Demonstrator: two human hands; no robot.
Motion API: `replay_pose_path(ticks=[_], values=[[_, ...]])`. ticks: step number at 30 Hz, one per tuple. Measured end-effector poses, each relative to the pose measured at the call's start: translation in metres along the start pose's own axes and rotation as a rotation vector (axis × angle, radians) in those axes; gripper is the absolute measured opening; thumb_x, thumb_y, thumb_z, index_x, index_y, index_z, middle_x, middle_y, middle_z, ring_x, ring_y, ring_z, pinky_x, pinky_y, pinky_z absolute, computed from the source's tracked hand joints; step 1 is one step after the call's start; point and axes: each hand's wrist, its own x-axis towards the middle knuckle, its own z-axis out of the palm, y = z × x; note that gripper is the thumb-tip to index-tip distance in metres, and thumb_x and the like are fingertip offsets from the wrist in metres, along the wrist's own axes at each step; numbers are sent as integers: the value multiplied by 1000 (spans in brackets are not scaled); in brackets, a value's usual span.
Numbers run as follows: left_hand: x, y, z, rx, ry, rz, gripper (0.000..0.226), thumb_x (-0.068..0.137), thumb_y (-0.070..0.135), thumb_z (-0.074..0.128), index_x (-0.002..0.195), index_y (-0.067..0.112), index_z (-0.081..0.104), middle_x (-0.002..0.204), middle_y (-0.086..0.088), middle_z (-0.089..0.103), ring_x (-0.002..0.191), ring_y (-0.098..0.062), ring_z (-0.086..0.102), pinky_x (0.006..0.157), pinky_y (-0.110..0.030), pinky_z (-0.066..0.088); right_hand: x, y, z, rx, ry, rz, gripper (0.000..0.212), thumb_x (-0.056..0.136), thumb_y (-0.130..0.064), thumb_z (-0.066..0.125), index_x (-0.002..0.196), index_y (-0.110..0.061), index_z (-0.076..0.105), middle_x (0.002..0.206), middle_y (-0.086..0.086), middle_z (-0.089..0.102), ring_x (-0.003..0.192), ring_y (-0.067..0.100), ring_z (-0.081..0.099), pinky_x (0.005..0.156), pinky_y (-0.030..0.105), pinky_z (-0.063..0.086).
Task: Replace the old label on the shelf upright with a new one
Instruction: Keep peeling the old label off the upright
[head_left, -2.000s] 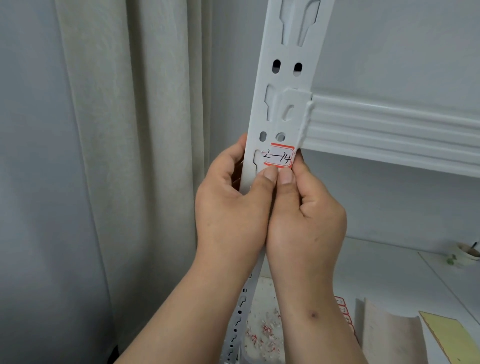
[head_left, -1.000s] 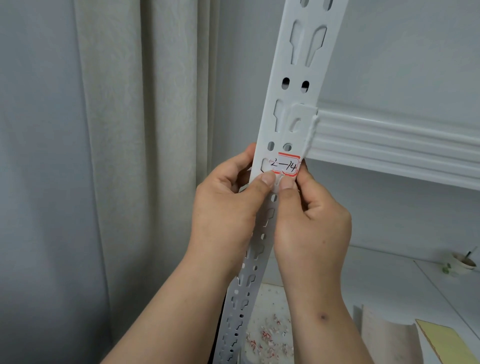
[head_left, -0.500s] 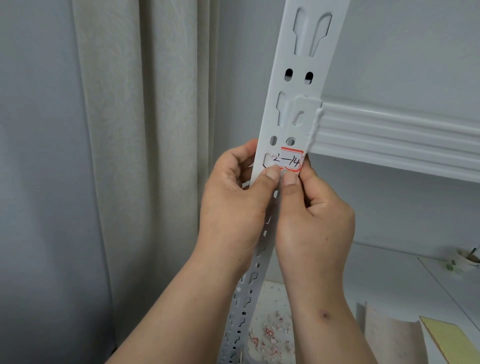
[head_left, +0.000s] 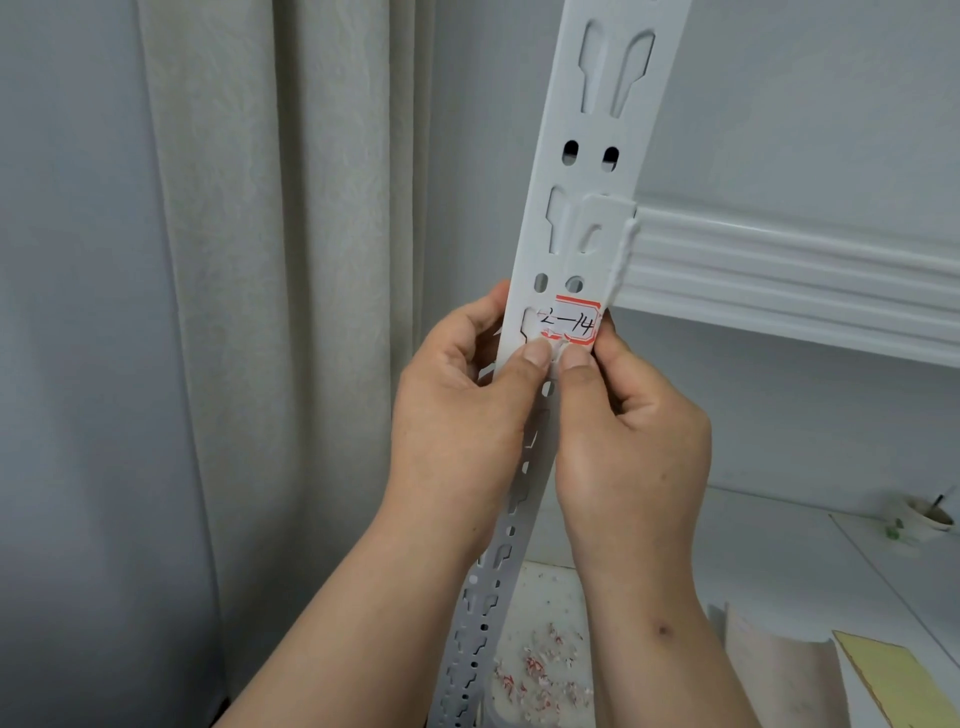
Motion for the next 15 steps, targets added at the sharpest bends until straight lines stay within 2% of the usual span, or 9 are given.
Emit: replay_pose_path(ticks=[11, 15], values=[[2, -2, -1, -3, -7, 14, 36, 91, 3, 67, 122, 19, 64, 108, 2, 76, 96, -10, 74, 77, -24, 58, 0, 1, 5, 28, 53, 19, 25, 92, -21, 59, 109, -36, 71, 75, -39, 63, 82, -15, 62, 71, 4, 46], [3, -3, 0, 1, 12, 26, 35, 91, 3, 67, 123, 18, 64, 113, 0, 75, 106, -14, 71, 89, -33, 57, 1, 1, 7, 86, 64, 72, 24, 91, -23, 61, 108, -35, 71, 88, -28, 71, 85, -13, 64, 79, 12, 51]])
